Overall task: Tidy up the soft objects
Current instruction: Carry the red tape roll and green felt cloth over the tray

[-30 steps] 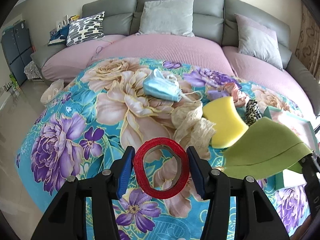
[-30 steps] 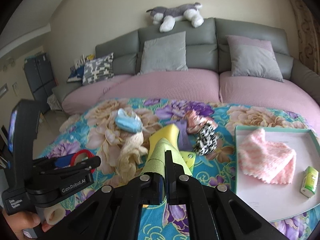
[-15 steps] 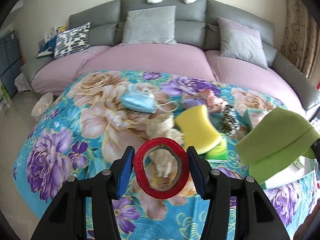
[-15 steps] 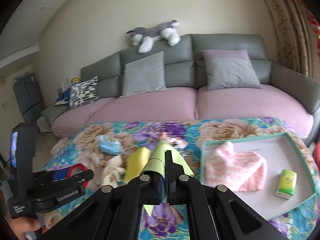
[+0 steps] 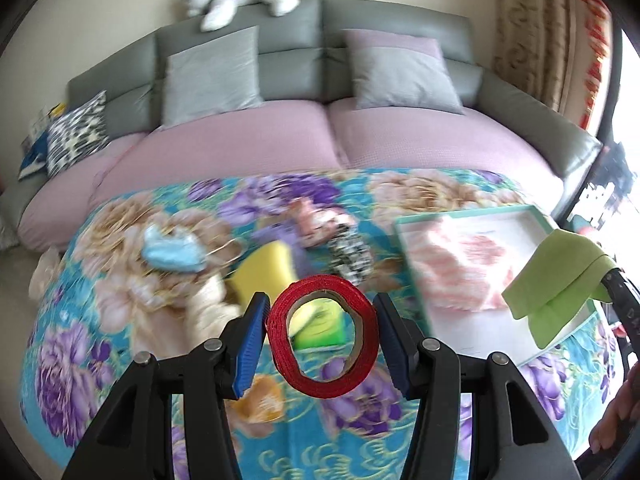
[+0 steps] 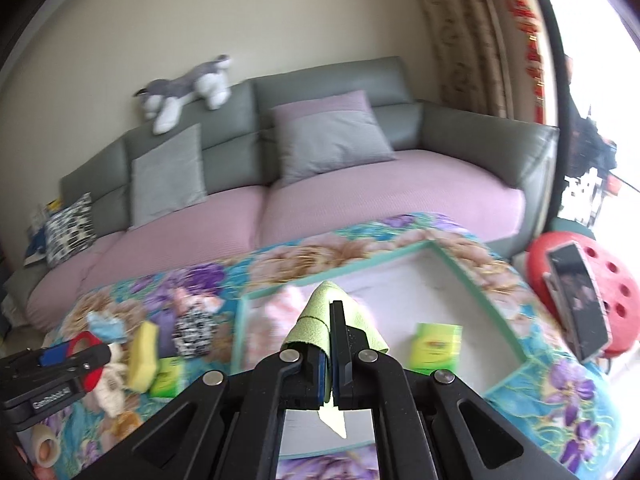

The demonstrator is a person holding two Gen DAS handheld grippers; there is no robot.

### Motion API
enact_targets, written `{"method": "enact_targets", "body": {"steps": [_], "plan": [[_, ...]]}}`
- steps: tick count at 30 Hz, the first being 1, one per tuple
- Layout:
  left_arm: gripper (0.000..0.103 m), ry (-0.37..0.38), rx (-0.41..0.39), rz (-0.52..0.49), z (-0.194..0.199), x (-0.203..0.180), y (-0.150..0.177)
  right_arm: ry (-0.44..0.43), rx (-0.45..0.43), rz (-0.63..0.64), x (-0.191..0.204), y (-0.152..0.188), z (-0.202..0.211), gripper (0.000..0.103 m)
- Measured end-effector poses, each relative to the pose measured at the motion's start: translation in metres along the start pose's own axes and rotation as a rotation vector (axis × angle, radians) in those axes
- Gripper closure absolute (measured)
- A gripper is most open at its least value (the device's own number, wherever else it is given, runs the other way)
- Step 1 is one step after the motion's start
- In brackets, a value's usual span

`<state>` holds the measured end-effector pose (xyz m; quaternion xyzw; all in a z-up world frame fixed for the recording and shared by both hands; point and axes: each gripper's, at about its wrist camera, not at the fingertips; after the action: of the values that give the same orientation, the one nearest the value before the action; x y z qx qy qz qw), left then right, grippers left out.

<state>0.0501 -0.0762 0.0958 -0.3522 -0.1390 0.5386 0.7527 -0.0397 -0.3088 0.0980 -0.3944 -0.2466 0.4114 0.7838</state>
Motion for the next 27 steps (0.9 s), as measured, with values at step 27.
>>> {"method": "enact_targets", "body": {"steps": [27], "plan": [[0.048,0.147,0.221,-0.171,-0.129,-0.113,0.011,0.127,0.246,-0.049,-0.046,0.026,-0.068,0.098]]}}
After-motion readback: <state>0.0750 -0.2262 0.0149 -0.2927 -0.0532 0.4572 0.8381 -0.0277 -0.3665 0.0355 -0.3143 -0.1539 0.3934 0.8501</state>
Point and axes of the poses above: each gripper's, at about its wrist camera, not at the fingertips, and z roughly against the way its jaws point, x to its left, y to its underside, and after that the axes turned 15 degrees about y, right-handed
